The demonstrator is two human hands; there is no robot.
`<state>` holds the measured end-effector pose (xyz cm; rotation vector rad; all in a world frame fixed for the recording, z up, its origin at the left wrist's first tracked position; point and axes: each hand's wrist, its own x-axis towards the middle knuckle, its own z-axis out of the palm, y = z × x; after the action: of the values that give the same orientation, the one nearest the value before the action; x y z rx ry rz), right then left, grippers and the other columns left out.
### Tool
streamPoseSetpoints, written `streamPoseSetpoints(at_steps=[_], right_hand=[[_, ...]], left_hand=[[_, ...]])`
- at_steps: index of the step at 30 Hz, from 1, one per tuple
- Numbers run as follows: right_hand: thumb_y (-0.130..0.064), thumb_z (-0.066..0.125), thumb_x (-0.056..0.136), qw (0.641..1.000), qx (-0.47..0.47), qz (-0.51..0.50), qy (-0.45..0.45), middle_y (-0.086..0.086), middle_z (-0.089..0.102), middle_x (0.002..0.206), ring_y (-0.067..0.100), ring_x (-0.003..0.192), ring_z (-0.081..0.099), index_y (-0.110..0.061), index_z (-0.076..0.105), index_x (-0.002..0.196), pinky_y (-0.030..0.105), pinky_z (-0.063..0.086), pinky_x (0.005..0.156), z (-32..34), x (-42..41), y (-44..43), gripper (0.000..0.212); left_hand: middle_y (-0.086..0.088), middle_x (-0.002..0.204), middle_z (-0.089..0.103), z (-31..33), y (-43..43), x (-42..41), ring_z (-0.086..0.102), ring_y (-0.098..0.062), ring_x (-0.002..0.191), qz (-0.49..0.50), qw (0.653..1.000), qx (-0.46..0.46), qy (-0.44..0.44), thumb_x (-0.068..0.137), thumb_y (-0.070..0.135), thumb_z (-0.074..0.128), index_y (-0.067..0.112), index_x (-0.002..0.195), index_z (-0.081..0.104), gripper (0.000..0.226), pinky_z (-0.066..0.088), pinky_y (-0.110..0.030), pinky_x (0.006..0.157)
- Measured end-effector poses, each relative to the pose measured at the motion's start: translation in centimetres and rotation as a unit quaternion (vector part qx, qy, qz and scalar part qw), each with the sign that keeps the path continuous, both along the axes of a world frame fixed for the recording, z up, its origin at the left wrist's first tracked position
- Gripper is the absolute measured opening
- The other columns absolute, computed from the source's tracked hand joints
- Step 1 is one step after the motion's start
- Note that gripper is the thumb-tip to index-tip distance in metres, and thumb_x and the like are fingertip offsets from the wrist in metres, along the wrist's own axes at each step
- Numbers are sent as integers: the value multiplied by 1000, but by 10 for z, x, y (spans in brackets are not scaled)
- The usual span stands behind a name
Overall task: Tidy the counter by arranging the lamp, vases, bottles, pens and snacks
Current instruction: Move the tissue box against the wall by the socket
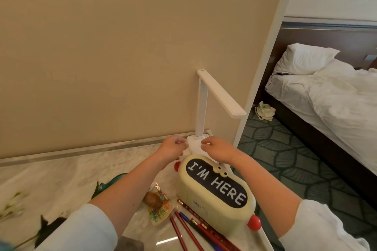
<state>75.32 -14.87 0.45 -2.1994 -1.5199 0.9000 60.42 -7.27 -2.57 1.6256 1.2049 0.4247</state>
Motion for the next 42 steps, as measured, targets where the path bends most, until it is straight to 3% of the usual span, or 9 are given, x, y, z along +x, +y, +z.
streamPoseSetpoints(at_steps=[2, 6, 11, 16, 19, 27, 31, 35, 42], right_hand=[[-38, 42, 100, 1000, -8, -1, -7, 5, 50, 142, 22, 126, 49, -15, 51, 136, 35, 38, 103, 6, -9, -8, 44], [-49, 45, 97, 998, -49, 11, -33, 7, 56, 135, 23, 119, 54, -13, 52, 133, 33, 41, 95, 11, -20, -29, 52], [-60, 55, 86, 993, -79, 13, -85, 6, 55, 132, 19, 105, 55, -16, 43, 138, 32, 47, 90, 11, -23, -52, 69], [-67, 58, 79, 993, -92, -17, -66, 4, 60, 114, 20, 98, 60, -15, 49, 127, 32, 51, 85, 6, -21, -62, 72], [-69, 60, 77, 995, -78, -17, -53, 3, 60, 114, 20, 97, 60, -15, 51, 125, 33, 51, 87, 3, -22, -66, 72], [-51, 66, 83, 999, -25, 18, -20, 3, 65, 98, 18, 85, 63, -15, 61, 103, 24, 50, 68, 14, -36, -57, 42], [-51, 66, 82, 998, 5, 39, -42, 4, 68, 101, 20, 89, 66, -14, 64, 110, 33, 55, 82, 28, -54, -40, 46], [-52, 66, 81, 992, 42, 92, -72, 1, 72, 98, 17, 82, 68, -26, 66, 115, 32, 56, 77, 40, -88, -17, 43], [-45, 71, 77, 973, 113, 178, -93, -2, 71, 91, 14, 76, 69, -28, 64, 114, 34, 60, 74, 67, -187, 26, 42]], left_hand=[[7, 93, 58, 5, -12, -6, 56, -7, 82, -3, 1000, 7, -11, 96, 20, 52, 15, 119, 60, 25, 49, -25, 75], [10, 82, 58, 9, -33, -11, 52, -3, 71, -14, 999, 25, -17, 99, 17, 46, 17, 110, 63, 20, 45, -9, 51], [0, 133, 56, 8, -58, -16, 52, -16, 119, -28, 999, 40, 24, 97, 25, 50, 14, 132, 56, 37, 38, -27, 98], [-2, 139, 49, 3, -71, -19, 48, -19, 124, -41, 996, 71, 32, 96, 20, 50, 13, 137, 49, 41, 37, -26, 98], [-3, 149, 39, 3, -75, -21, 40, -21, 135, -32, 997, 60, 47, 97, 23, 48, 13, 145, 36, 50, 33, -29, 107], [-4, 125, 59, 8, -73, -33, 56, -21, 112, 37, 997, 64, 20, 94, 20, 47, 16, 127, 57, 34, 46, -36, 97], [-1, 115, 64, 18, -66, -51, 59, -20, 105, 102, 993, 64, -20, 94, 24, 46, 19, 118, 61, 28, 48, -39, 95], [-4, 116, 61, 31, -53, -82, 57, -19, 99, 186, 980, 61, -44, 96, 31, 45, 17, 117, 57, 28, 48, -35, 86], [-9, 126, 52, 52, -32, -178, 57, -21, 100, 338, 934, 68, -97, 95, 36, 46, 14, 121, 51, 34, 48, -32, 75]])
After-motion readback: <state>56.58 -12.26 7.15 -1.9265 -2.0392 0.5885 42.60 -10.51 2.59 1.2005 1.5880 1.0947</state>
